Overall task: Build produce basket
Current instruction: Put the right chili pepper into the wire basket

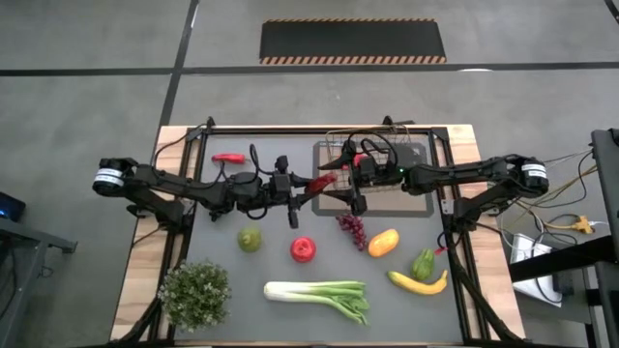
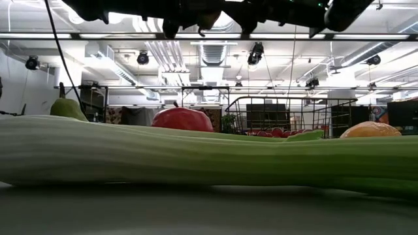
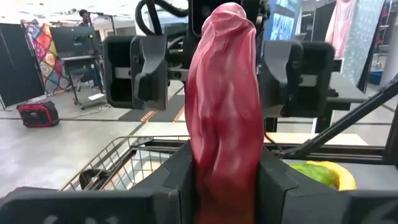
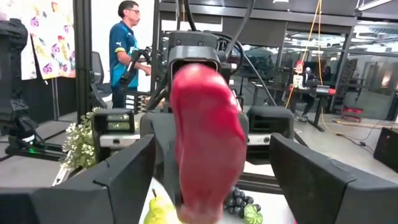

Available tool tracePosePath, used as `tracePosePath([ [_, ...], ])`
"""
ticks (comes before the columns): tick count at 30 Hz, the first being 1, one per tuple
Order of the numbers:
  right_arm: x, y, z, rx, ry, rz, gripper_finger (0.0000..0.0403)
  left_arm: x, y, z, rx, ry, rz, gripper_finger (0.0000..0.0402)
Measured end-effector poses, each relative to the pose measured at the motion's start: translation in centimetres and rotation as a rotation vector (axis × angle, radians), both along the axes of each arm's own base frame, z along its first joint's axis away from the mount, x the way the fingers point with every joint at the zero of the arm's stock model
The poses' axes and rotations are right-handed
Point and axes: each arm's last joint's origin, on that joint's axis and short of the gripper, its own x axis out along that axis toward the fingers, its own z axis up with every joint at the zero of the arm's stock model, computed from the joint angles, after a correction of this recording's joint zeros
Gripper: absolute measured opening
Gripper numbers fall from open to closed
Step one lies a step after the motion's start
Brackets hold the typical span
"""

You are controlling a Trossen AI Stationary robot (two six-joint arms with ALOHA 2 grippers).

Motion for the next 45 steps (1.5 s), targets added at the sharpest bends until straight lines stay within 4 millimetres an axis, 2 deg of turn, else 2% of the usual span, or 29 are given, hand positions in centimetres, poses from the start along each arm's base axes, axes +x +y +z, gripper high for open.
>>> tracePosePath([
  [4,0.3,-0.1,0.2,-0.001,-0.013,-0.001,0.0253,0.0,0.1,0.0,-0.001,-0.001,0.005,0.009],
  [9,0.2,-0.1,0.3,-0.003,-0.014,0.0,0.0171,0.0,0.1,0.0,-0.006,-0.002,0.008,0.0101],
  [13,0.2,0.0,0.3,-0.01,-0.009,-0.001,0.0097,0.0,0.1,0.0,-0.006,0.0,0.008,0.0132],
  [16,0.2,0.0,0.2,-0.011,-0.005,-0.001,0.0062,0.0,0.1,-0.1,-0.002,0.005,0.008,0.017],
  [22,0.1,0.0,0.2,-0.007,0.011,-0.002,0.0064,-0.1,0.1,-0.3,0.002,0.016,0.016,0.0249],
  [27,-0.5,-0.1,0.3,0.01,0.071,-0.042,0.0067,-0.6,0.2,-0.4,0.049,0.034,0.027,0.029],
  [32,-1.4,-0.5,0.5,-0.002,0.23,-0.247,0.0067,-1.3,0.3,-0.4,0.057,0.084,0.029,0.0299],
  [38,-2.2,-1.6,0.7,-0.084,0.561,-0.593,0.0067,-1.6,0.4,-0.2,0.057,0.1,0.032,0.0299],
  [45,-3.7,-4.7,-0.2,-0.044,0.903,-0.761,0.0067,-1.7,0.5,-0.1,0.082,0.1,0.045,0.0299],
])
